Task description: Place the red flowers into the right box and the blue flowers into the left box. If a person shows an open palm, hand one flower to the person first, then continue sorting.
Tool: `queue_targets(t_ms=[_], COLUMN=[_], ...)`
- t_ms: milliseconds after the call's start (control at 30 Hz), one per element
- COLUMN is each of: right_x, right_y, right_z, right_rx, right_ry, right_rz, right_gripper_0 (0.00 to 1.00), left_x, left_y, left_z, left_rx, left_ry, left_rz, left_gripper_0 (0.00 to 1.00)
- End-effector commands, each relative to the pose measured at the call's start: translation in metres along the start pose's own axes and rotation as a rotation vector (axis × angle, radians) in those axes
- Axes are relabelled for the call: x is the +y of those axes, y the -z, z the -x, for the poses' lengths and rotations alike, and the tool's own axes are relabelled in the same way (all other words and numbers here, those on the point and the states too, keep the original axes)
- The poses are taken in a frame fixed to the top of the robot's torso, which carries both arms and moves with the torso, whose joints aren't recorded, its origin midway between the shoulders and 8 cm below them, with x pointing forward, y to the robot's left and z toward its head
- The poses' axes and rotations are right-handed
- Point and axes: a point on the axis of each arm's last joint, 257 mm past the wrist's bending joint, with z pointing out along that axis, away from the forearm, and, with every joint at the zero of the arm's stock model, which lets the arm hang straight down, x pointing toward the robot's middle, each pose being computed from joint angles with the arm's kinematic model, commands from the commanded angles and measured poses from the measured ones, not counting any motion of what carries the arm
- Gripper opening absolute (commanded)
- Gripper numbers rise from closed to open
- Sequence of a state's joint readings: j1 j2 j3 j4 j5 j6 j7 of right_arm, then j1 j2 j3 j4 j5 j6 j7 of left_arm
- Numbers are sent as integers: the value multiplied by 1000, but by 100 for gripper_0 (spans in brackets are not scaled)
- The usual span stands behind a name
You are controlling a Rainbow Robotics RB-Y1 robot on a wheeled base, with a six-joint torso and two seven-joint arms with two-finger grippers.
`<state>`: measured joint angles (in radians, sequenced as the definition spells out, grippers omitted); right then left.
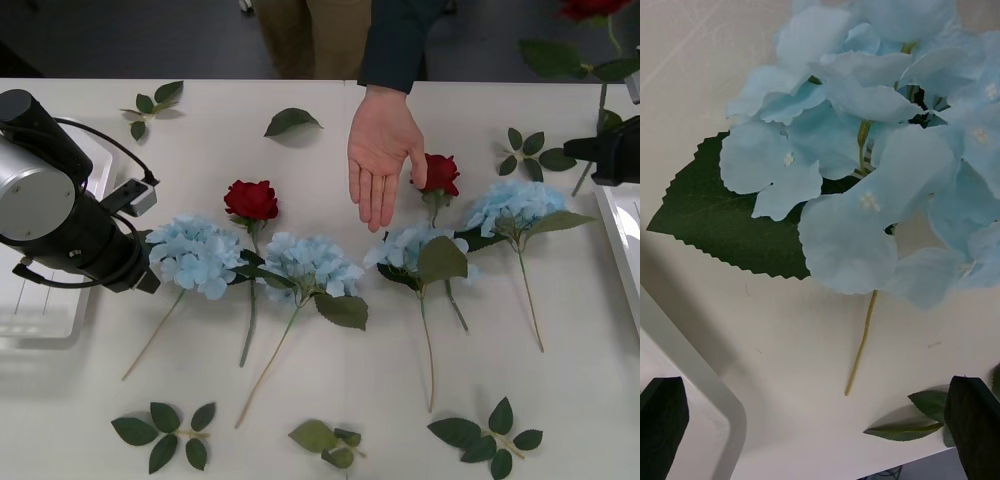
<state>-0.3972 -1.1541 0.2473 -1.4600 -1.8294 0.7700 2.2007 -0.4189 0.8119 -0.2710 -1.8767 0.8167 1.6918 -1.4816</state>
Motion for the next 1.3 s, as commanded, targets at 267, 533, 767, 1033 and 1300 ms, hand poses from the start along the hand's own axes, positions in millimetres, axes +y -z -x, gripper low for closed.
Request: queue_targets(t_ms=[267, 533, 767, 1033, 1300], right_x=[136, 196, 219, 217, 215], right_y=[24, 31, 9, -18, -19], right_z=[73, 95, 127, 151, 153], right_rx=[-164, -236, -299, -331, -338], right_ry=[-73, -104, -88, -129, -132], right_rz=[60, -3, -165, -195, -194], right_gripper_0=[0, 0, 0, 0, 0], left_x=[-12, -11, -11, -10, -8], left_y=[4, 3, 4, 4, 3], left_z=[7, 6, 6, 6, 6], left_rx=[-33, -30, -32, -31, -31], left_ry=[-57, -56, -56, -54, -54], left_rz=[-3, -2, 1, 2, 10], left_gripper_0=[100, 100, 100, 100, 100])
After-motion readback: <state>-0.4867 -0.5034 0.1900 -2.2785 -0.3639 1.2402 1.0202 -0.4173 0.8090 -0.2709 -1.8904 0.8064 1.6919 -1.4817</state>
